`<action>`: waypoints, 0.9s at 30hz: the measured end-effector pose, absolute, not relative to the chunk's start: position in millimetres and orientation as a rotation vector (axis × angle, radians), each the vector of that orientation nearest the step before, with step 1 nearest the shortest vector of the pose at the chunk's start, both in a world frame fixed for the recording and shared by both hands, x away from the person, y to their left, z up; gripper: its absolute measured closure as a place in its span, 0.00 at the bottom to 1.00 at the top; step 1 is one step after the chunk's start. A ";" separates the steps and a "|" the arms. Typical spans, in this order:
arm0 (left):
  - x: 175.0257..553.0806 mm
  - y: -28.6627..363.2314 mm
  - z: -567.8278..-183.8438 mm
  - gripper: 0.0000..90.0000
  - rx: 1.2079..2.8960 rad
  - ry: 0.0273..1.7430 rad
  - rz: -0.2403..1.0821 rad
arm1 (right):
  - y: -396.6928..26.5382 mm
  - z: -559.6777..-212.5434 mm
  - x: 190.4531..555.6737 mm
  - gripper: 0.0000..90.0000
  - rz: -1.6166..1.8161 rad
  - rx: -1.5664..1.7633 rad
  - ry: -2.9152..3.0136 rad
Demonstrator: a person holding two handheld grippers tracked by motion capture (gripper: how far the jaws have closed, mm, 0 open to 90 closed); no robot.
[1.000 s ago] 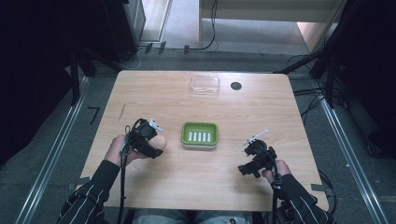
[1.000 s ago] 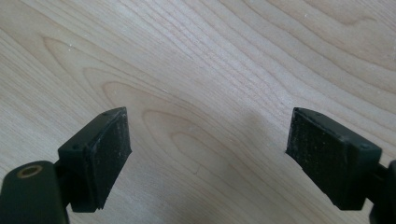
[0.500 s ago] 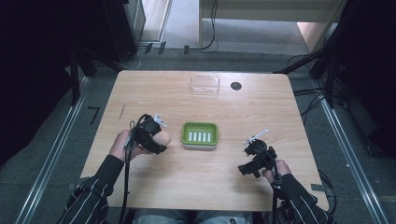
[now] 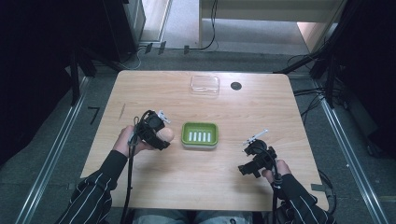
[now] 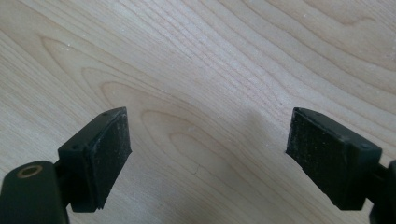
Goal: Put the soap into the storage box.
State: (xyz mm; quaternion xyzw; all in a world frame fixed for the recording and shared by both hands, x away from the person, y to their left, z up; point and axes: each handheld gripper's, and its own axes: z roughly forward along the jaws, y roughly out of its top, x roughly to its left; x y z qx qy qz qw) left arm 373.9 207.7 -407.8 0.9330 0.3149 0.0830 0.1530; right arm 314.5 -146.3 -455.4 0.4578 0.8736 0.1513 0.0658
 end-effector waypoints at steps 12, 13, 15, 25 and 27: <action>379.5 202.8 -404.1 0.38 2.679 0.877 0.243 | -146.4 -455.3 314.5 0.16 0.457 1.376 2.638; 380.2 203.1 -403.3 0.38 2.678 0.873 0.245 | -146.4 -455.3 314.5 0.16 0.456 1.376 2.636; 381.5 202.2 -402.1 0.38 2.677 0.867 0.247 | -146.3 -455.4 314.7 0.16 0.458 1.376 2.634; 386.0 193.1 -400.0 0.38 2.682 0.835 0.255 | -146.1 -455.6 314.8 0.16 0.457 1.382 2.632; 386.7 191.1 -399.3 0.37 2.686 0.826 0.253 | -146.4 -455.7 314.8 0.16 0.459 1.381 2.632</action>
